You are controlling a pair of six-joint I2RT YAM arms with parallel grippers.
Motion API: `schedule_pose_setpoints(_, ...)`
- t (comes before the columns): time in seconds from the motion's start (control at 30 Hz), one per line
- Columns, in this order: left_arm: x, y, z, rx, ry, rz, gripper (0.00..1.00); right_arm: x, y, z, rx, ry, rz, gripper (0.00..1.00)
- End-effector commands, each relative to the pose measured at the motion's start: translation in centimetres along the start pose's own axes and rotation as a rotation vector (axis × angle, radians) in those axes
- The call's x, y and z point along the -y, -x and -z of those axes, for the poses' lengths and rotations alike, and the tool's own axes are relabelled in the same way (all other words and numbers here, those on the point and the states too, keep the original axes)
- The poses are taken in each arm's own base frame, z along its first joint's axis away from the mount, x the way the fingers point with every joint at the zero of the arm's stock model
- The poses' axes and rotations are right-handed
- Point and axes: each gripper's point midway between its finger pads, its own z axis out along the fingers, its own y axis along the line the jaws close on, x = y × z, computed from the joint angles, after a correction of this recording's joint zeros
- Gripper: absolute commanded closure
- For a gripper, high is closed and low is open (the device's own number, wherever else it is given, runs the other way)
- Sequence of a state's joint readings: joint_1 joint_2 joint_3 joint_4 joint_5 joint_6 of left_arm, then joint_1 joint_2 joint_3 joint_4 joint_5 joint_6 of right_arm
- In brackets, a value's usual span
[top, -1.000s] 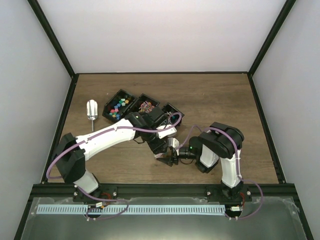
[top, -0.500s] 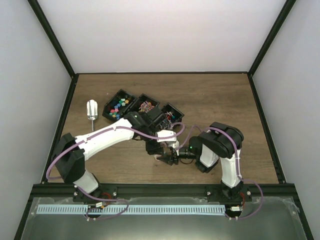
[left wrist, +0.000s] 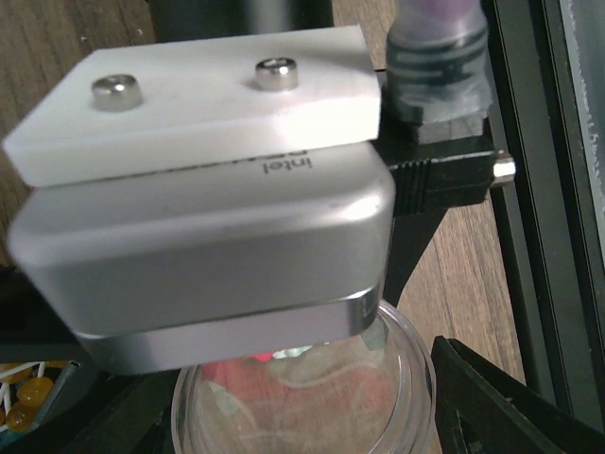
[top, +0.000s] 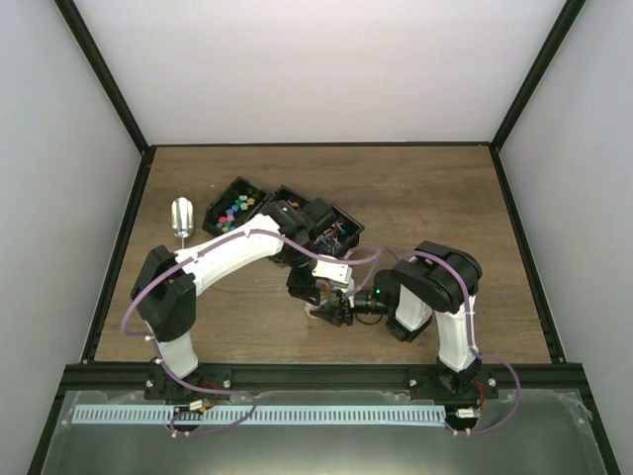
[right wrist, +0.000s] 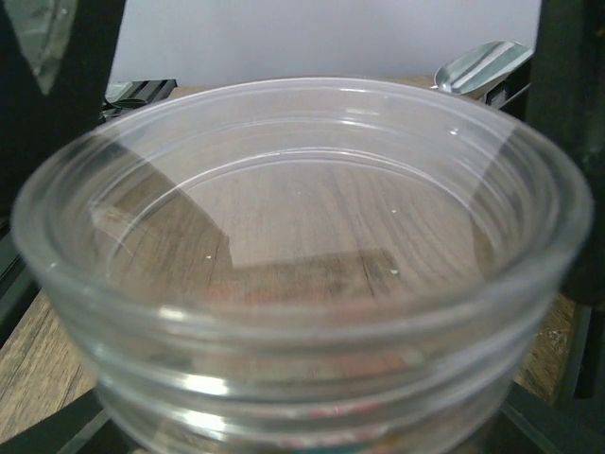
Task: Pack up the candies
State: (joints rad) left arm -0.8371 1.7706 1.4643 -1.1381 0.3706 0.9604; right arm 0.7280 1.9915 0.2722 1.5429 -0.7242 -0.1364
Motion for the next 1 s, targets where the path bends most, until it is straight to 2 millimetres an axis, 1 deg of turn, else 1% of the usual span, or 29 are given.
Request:
schedule_pose_setpoints(0.0,0.1,-3.5,-2.5,-0.162,-0.083,-0.068,0.4,-0.7,6.6,0.8,0.258,0.008,0.258,0.35)
schedule_pose_setpoints(0.1,0.0,-4.2,-2.7,-0.195,-0.084,-0.107,0.4,-0.8,6.6,0.9,0.257,0.009,0.261,0.35)
schedule_pose_setpoints(0.17,-0.3,-4.4,-2.6,-0.209,-0.069,-0.129,0.38,-0.8,6.5,0.9,0.256,0.01,0.26,0.35)
schedule_pose_setpoints(0.27,-1.1,-4.0,-2.0,-0.206,-0.033,-0.131,0.28,-0.8,6.5,0.9,0.254,0.006,0.26,0.35)
schedule_pose_setpoints(0.33,-1.5,-3.5,-1.6,-0.187,-0.019,-0.107,0.19,-0.7,6.5,0.9,0.254,0.004,0.261,0.35)
schedule_pose_setpoints(0.4,-1.7,-3.0,-1.3,-0.166,-0.018,-0.088,0.15,-0.8,6.4,0.9,0.252,0.006,0.259,0.35)
schedule_pose_setpoints(0.57,-2.1,-2.5,-0.9,-0.14,0.007,-0.061,0.06,-0.8,6.4,1.0,0.251,0.006,0.261,0.35)
schedule_pose_setpoints(0.67,-2.4,-1.7,-0.3,-0.101,0.029,-0.05,0.0,-0.8,6.4,1.0,0.251,0.006,0.263,0.35)
schedule_pose_setpoints(0.83,-2.3,-0.6,1.7,-0.021,0.071,-0.017,0.0,-0.8,6.5,1.0,0.251,0.0,0.267,0.33)
schedule_pose_setpoints(0.97,-0.9,0.0,3.7,0.051,0.096,0.04,0.0,-0.7,6.5,1.1,0.252,-0.005,0.264,0.29)
